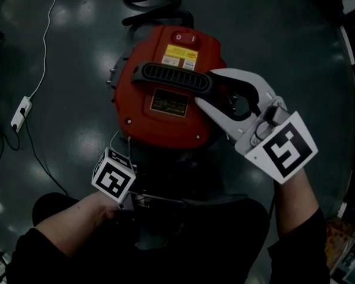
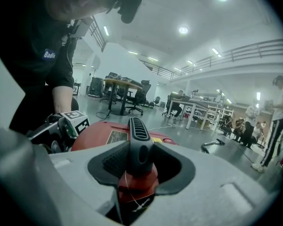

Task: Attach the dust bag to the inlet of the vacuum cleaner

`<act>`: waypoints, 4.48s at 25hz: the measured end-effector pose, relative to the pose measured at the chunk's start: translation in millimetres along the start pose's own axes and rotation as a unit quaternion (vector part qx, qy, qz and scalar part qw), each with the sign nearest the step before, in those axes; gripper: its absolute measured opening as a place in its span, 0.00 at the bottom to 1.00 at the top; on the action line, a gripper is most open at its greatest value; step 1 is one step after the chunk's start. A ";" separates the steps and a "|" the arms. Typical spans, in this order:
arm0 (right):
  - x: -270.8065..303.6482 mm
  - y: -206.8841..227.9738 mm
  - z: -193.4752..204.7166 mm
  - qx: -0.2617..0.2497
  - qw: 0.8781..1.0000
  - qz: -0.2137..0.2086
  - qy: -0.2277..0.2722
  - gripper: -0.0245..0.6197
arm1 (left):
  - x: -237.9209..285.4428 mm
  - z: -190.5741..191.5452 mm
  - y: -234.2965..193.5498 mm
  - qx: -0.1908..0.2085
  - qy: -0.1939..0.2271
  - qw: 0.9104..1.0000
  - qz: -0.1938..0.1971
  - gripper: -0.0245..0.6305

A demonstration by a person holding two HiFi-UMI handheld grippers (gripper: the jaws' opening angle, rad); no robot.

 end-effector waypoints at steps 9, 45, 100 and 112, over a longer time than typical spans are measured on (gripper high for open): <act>1.0 0.0 -0.7 0.000 1.000 0.002 -0.005 0.27 | 6.2 -11.2 -5.7 -0.004 0.002 1.000 0.009 0.50; 0.4 -0.5 -0.9 0.004 1.000 0.008 0.001 0.27 | -7.3 -21.8 -1.5 0.019 -0.009 1.000 -0.006 0.59; -218.8 -113.5 -230.2 0.328 0.926 0.185 0.027 0.24 | -80.8 15.1 367.0 0.105 0.114 0.960 -0.234 0.45; -277.0 -152.9 -380.3 0.334 0.932 0.106 0.087 0.23 | -44.2 42.8 581.9 0.234 0.171 0.928 -0.233 0.45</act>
Point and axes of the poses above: the fingertips, and each gripper's own axes: x forward along the fingers, y to its right, z out of its underside, the point moved 5 cm from there along -x, backward along the fingers, and after that the axes turned 5 degrees about -z, right-handed, at the moved point
